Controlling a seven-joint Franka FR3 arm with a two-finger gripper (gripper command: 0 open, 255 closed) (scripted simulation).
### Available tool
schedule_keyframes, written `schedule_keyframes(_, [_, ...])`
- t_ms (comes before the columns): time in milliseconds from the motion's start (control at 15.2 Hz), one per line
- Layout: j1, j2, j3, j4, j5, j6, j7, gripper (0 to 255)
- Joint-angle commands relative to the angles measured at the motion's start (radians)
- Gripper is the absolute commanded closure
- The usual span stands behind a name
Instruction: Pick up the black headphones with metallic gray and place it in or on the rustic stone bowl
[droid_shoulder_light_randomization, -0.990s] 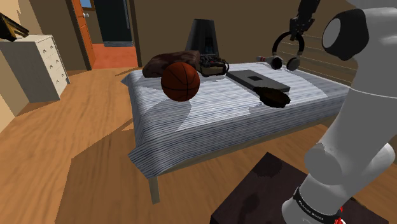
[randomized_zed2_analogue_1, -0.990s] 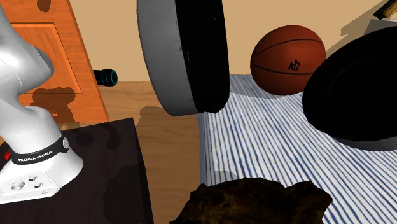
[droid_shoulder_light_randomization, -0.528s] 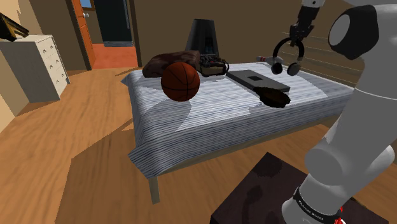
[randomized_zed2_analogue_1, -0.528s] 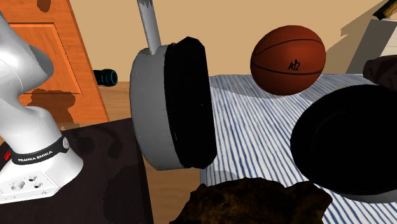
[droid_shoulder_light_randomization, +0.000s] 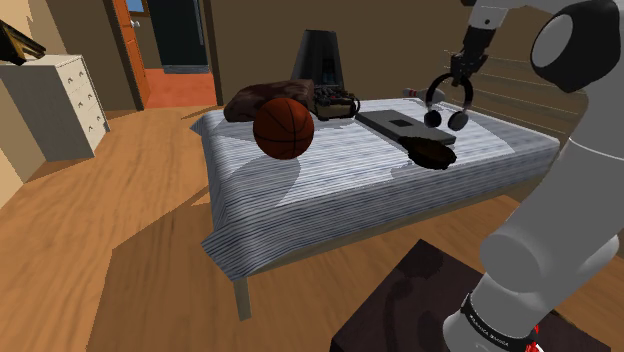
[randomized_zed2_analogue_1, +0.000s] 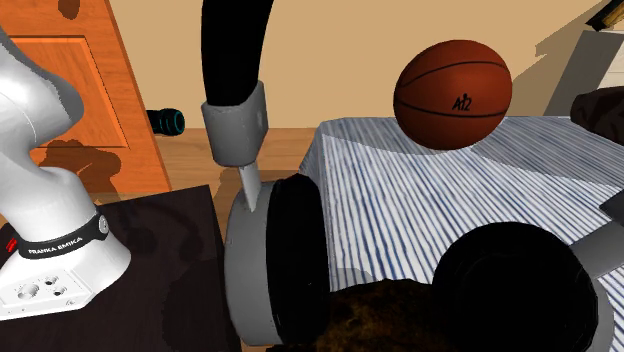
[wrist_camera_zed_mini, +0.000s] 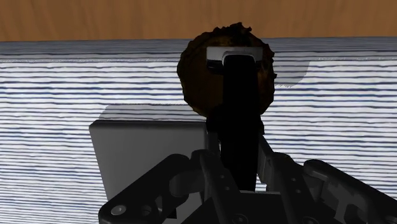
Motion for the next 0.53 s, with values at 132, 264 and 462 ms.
schedule_keyframes(132, [0.006, -0.024, 0.005, -0.083, -0.013, 0.063, 0.009, 255])
schedule_keyframes(264, [0.007, -0.034, 0.007, -0.121, -0.018, 0.092, 0.012, 255])
schedule_keyframes(462, [0.009, -0.045, 0.009, -0.174, -0.023, 0.135, 0.016, 255])
